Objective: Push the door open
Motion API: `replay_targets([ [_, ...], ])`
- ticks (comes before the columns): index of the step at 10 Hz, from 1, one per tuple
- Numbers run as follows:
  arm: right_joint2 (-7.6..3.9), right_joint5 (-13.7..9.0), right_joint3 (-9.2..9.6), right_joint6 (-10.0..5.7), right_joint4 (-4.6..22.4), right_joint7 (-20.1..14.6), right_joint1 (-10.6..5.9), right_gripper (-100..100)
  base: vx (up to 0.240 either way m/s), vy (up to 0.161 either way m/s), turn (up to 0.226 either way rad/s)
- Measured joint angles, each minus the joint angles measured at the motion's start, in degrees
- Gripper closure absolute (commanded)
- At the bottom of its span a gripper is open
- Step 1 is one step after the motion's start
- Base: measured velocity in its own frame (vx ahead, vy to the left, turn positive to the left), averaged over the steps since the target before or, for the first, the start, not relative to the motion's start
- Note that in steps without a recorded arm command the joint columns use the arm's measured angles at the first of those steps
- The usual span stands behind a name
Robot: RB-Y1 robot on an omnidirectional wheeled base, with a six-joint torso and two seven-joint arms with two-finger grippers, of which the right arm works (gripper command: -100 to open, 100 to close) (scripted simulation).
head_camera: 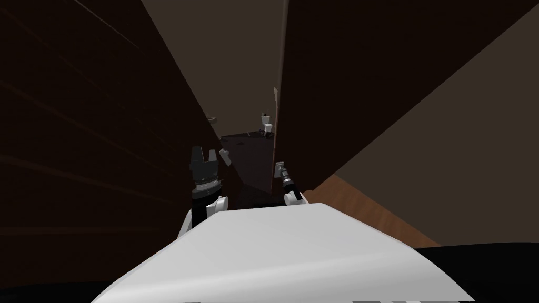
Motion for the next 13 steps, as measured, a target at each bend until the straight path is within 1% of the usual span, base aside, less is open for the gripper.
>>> replay_targets([
  [1, -0.16, -0.3, -0.34, 0.08, -0.1, 0.1, -0.06, 100, 0.181, 0.131, -0.240],
  [2, 0.00, -0.6, -0.67, -0.18, 0.7, 0.2, -0.64, 100, 0.153, 0.143, -0.187],
  [4, 0.43, -1.1, -1.50, 0.01, 0.9, 0.6, -1.31, 100, 0.164, 0.153, -0.248],
  [5, 0.48, -1.4, -1.87, 0.19, 1.1, 0.7, -1.58, 100, 0.156, 0.164, -0.203],
  [6, 0.72, -1.6, -2.33, -0.02, 1.7, 0.9, -2.12, 100, 0.127, 0.161, -0.206],
  [11, 1.62, -2.5, -4.17, -0.11, 2.5, 1.6, -3.12, 100, 0.140, 0.129, -0.133],
  [13, 2.04, -2.7, -4.68, -0.19, 2.7, 1.9, -3.37, 100, 0.101, 0.061, -0.057],
])
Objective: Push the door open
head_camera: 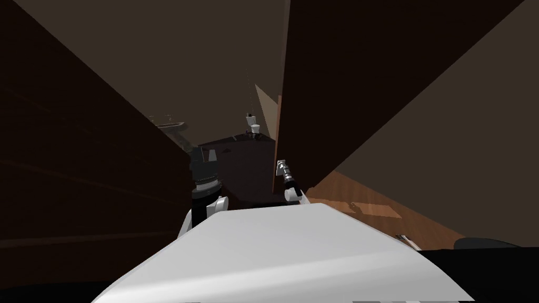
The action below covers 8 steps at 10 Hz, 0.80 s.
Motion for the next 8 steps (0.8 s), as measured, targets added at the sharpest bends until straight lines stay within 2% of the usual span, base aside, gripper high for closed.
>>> replay_targets([
  [1, 0.00, -0.1, -0.14, -0.07, -0.1, 0.0, -0.08, 100, 0.115, 0.015, -0.249],
  [5, -1.55, -1.5, 4.11, -0.43, -0.3, 2.5, 1.45, 100, 0.189, 0.036, -0.231],
  [6, -1.88, -2.0, 5.30, -0.96, -0.3, 3.2, 1.60, 100, 0.169, 0.069, -0.293],
  [8, -2.10, -2.9, 7.80, -1.07, -1.5, 5.0, 2.71, 100, 0.181, 0.052, -0.313],
])
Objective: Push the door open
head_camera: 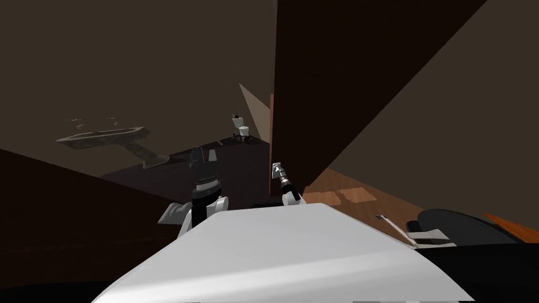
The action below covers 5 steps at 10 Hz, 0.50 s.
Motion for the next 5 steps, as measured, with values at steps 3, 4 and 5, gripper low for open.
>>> replay_targets([
  [3, 0.40, -1.5, 3.85, -0.79, -0.2, 2.8, 1.21, 100, 0.186, 0.073, -0.278],
  [4, 0.63, -2.1, 4.90, -0.99, -0.5, 3.6, 1.72, 100, 0.174, 0.091, -0.300],
  [5, 0.93, -2.5, 6.00, -0.91, -1.2, 4.5, 2.47, 100, 0.177, 0.072, -0.257],
])
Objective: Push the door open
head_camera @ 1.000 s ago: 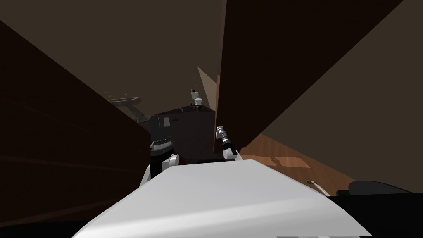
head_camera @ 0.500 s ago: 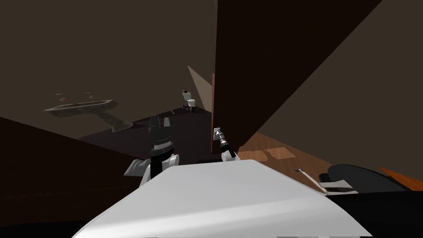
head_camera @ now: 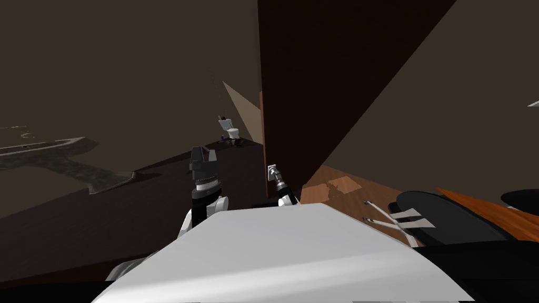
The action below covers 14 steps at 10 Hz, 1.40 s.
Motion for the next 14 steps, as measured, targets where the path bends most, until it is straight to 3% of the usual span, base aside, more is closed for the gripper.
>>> replay_targets([
  [2, 1.18, -0.8, 2.04, -0.96, 0.5, 1.7, 0.61, 100, 0.185, 0.106, -0.268],
  [4, 1.26, -1.5, 2.98, -1.34, 0.2, 2.1, 0.71, 100, 0.093, 0.015, -0.078],
  [7, -0.23, -1.6, 3.22, -1.20, -0.3, 2.5, 1.41, 100, 0.205, -0.013, -0.146],
  [8, -0.65, -1.7, 3.01, -1.46, -0.1, 2.7, 1.43, -100, 0.017, -0.035, -0.039],
  [14, -1.57, -1.9, 1.15, -2.20, 6.7, 0.7, -5.25, -100, -0.126, -0.093, -0.006],
])
